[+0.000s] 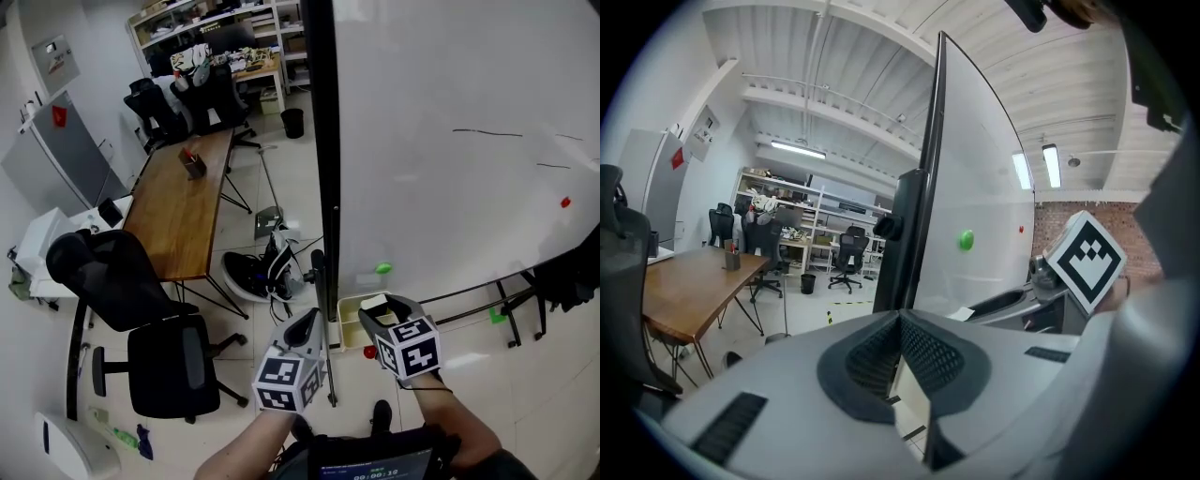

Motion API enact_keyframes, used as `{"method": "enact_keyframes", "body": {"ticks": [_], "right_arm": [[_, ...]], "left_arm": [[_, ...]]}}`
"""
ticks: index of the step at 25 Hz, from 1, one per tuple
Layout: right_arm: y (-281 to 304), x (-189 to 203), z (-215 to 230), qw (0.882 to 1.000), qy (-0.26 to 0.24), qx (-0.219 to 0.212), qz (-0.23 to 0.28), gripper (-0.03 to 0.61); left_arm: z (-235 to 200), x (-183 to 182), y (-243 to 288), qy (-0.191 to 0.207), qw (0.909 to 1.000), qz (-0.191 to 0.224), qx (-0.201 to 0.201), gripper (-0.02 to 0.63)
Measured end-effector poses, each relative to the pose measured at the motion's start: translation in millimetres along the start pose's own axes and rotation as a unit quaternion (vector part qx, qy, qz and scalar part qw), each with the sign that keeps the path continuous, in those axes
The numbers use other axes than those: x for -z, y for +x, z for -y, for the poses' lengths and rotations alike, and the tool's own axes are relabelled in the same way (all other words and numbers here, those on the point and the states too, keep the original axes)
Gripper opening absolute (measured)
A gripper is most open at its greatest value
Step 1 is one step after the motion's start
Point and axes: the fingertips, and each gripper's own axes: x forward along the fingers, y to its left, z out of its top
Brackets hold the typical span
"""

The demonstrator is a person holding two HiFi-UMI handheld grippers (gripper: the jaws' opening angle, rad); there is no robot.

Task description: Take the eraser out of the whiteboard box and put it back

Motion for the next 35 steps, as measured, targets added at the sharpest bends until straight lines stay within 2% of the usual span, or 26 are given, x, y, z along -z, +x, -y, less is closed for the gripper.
{"method": "enact_keyframes", "body": {"ticks": [4, 10, 16, 20, 24, 29, 32, 33, 34, 35], "right_arm": [[3.4, -0.1, -3.3, 1.0, -0.002, -0.002, -0.027, 0.275], [5.0, -0.6, -8.2, 0.999, 0.008, -0.008, -0.04, 0.275], [0.8, -2.3, -2.9, 0.999, -0.004, 0.019, -0.032, 0.276], [-5.3, -2.7, -1.9, 0.999, -0.005, 0.022, -0.03, 0.279], [-22.2, -16.6, 0.6, 1.0, 0.004, 0.021, -0.004, 0.281], [-66.6, -56.3, -4.7, 0.996, 0.011, -0.012, 0.084, 0.279], [-103.6, -86.9, -7.1, 0.988, 0.003, -0.034, 0.153, 0.206], [-116.1, -97.4, -6.6, 0.984, -0.004, -0.033, 0.177, 0.16], [-127.9, -106.9, -5.6, 0.979, -0.012, -0.029, 0.2, 0.078], [-138.1, -114.8, -4.3, 0.975, -0.02, -0.025, 0.218, 0.028]], "left_arm": [[2.8, -0.3, -0.8, 0.005, 1.0, 0.0, 0.001, 0.02], [4.7, -6.8, -3.2, 0.006, 1.0, 0.005, 0.003, 0.02], [3.6, -14.1, -5.1, 0.01, 0.9999, 0.012, 0.002, 0.02], [3.0, -19.4, -10.3, 0.01, 0.9998, 0.015, -0.001, 0.02], [5.3, -32.1, -18.5, 0.003, 0.9995, 0.03, -0.001, 0.02], [3.6, -69.0, -40.7, 0.036, 0.9971, 0.062, -0.026, 0.018], [7.5, -103.0, -55.9, 0.045, 0.9938, 0.098, -0.024, 0.018], [9.8, -113.0, -61.6, 0.047, 0.9922, 0.112, -0.025, 0.018], [12.0, -121.3, -67.3, 0.049, 0.9904, 0.126, -0.029, 0.018], [14.9, -127.0, -71.8, 0.052, 0.9887, 0.137, -0.032, 0.018]]}}
